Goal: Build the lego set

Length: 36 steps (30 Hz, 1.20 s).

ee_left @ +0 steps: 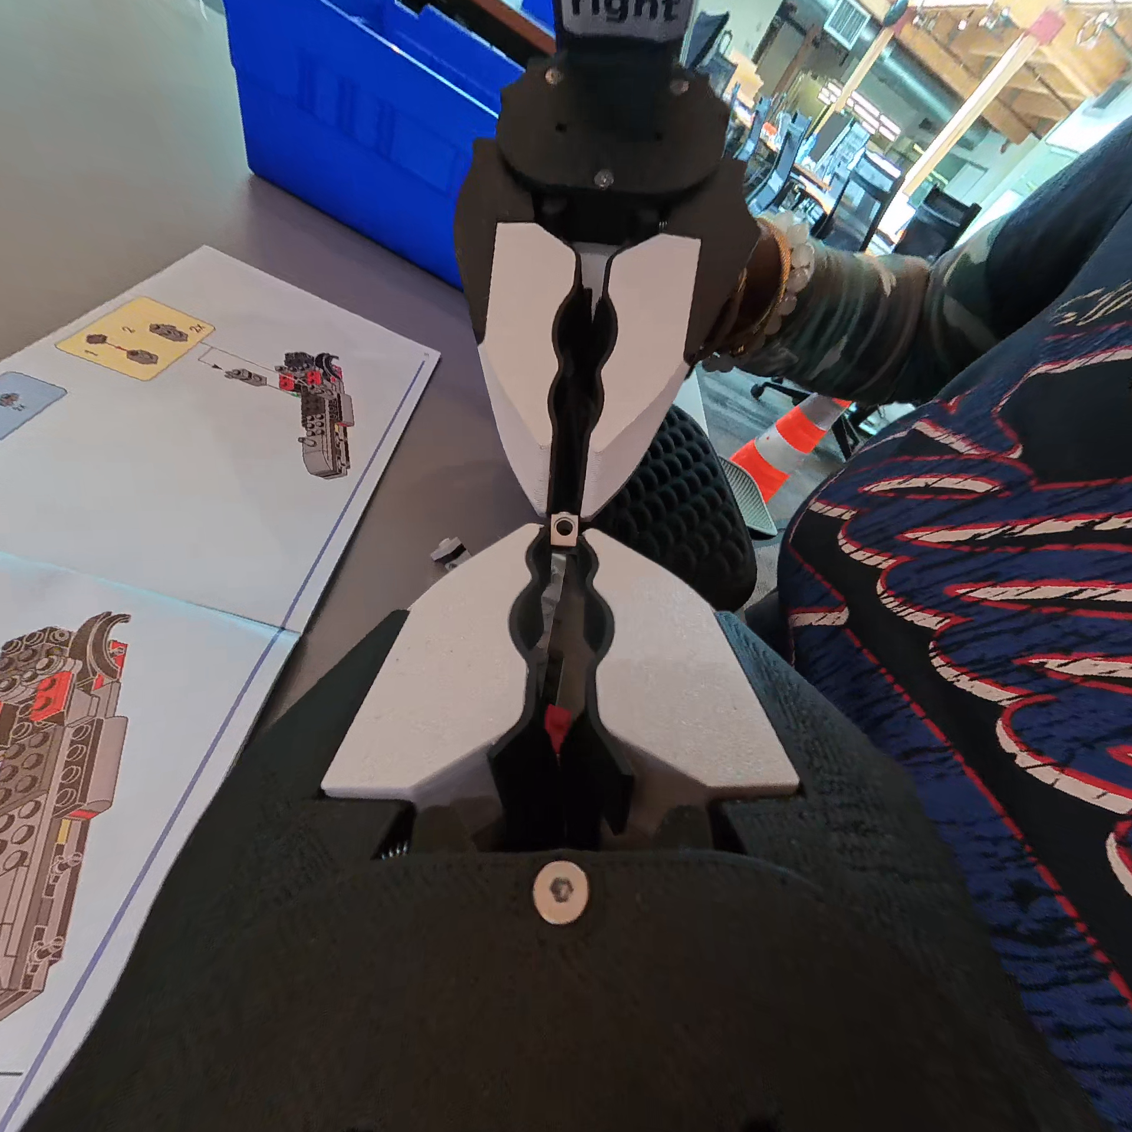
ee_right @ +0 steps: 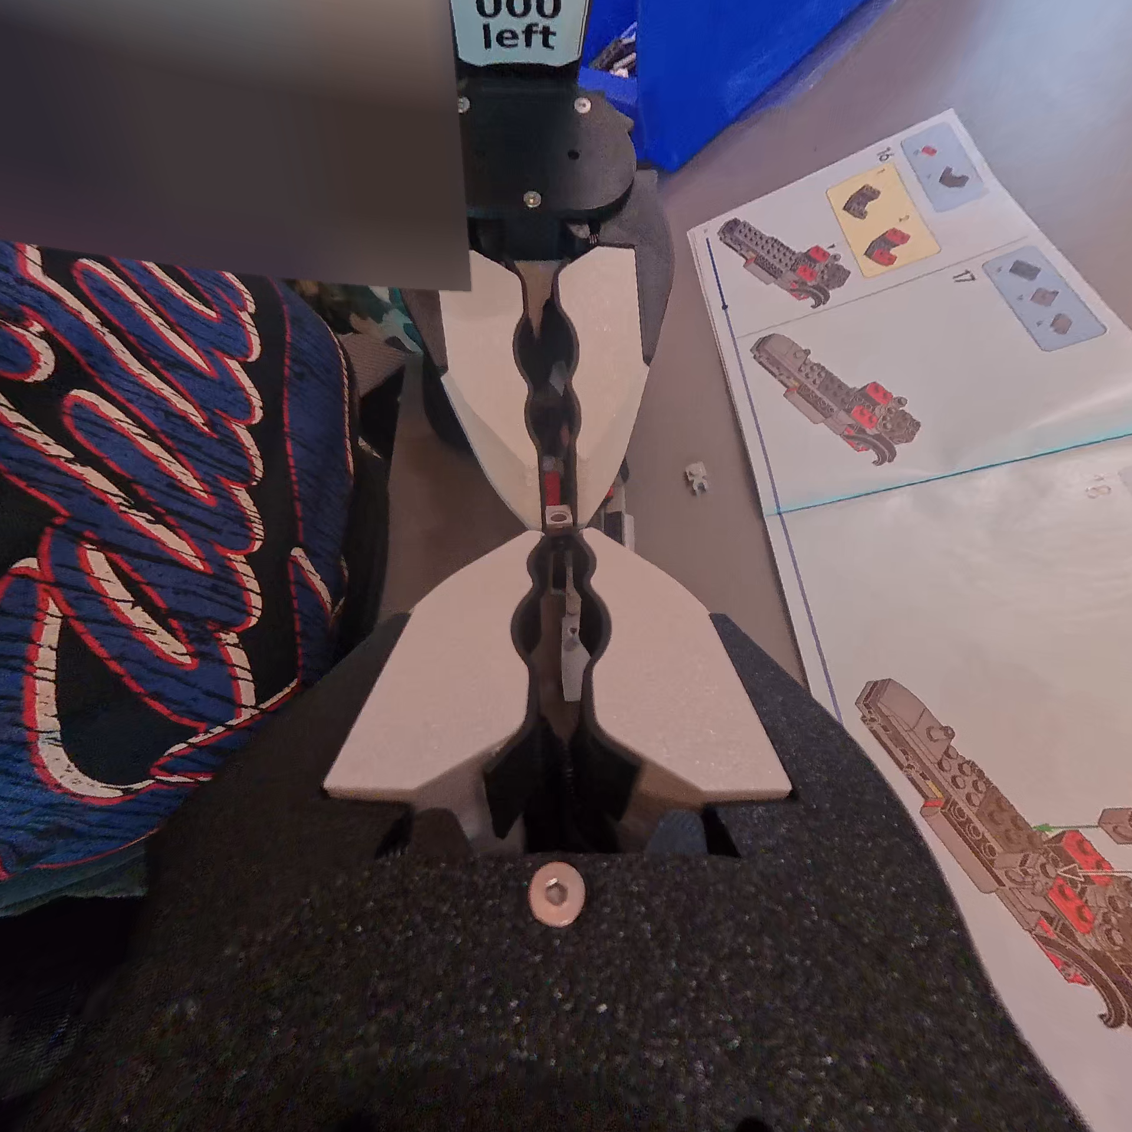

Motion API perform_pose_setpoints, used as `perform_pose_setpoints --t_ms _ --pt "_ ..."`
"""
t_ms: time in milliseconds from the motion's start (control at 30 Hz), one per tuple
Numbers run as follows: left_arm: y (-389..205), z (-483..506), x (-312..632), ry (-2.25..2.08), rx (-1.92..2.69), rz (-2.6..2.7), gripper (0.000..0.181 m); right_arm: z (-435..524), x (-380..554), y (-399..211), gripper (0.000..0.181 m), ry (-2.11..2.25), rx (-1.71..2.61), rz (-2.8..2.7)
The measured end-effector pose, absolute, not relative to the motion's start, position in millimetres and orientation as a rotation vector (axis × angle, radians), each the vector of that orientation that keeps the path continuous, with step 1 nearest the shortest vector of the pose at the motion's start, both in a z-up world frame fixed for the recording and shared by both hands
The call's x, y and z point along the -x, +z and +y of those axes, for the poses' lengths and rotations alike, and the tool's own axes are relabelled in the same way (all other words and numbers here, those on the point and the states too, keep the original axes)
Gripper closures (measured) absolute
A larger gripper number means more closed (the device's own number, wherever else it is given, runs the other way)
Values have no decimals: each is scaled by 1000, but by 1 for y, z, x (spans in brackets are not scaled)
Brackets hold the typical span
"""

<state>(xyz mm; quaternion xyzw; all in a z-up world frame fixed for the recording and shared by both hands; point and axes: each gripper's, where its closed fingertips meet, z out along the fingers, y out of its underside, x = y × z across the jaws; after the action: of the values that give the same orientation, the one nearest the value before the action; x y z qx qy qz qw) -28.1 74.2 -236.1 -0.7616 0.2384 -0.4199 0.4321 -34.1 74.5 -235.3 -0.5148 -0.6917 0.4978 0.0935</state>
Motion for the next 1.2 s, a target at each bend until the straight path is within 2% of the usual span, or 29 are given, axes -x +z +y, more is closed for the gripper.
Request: perform_pose_setpoints --t_ms 467,800,1067,1200 --pt "-256 65 12 -1043 2024 761 173 64 30 -243 174 1248 1479 -2279" --pt "-250 62 10 -1064 1984 775 173 65 23 -238 174 1281 1483 -2207" --pt "-245 60 11 -960 1952 849 173 67 25 -231 174 1234 1476 -2235" --pt "-224 88 62 -685 1906 821 173 94 32 -215 174 1217 1476 -2086"
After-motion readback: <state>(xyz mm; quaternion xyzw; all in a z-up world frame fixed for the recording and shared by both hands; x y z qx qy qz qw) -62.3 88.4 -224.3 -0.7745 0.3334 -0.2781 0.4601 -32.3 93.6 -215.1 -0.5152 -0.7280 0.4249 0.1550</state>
